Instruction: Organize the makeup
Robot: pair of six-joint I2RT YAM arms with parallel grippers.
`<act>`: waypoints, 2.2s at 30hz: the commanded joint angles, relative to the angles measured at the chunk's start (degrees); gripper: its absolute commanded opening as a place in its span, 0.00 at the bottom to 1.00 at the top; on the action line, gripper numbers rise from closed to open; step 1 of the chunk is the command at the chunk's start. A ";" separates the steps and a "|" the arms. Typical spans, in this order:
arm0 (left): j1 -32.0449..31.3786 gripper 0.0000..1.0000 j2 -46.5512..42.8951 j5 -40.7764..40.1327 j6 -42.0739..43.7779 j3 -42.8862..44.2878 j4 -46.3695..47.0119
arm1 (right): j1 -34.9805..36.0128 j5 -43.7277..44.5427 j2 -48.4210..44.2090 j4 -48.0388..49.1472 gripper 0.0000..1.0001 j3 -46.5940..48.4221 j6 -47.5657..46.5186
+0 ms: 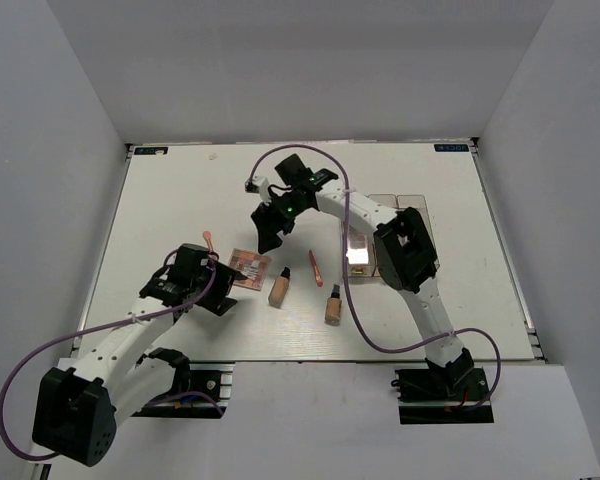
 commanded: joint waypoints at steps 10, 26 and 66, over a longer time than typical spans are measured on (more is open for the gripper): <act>3.57 0.73 0.25 -3.82 -4.59 -7.03 11.94 | 3.63 2.73 5.10 7.63 0.88 2.84 5.51; 4.72 0.70 6.66 -8.57 -4.77 -8.53 18.18 | 4.60 2.03 6.07 8.95 0.86 -0.06 5.95; 5.24 0.70 20.99 -6.38 -3.89 -7.04 30.66 | 4.95 -8.26 1.59 3.67 0.75 -3.66 1.47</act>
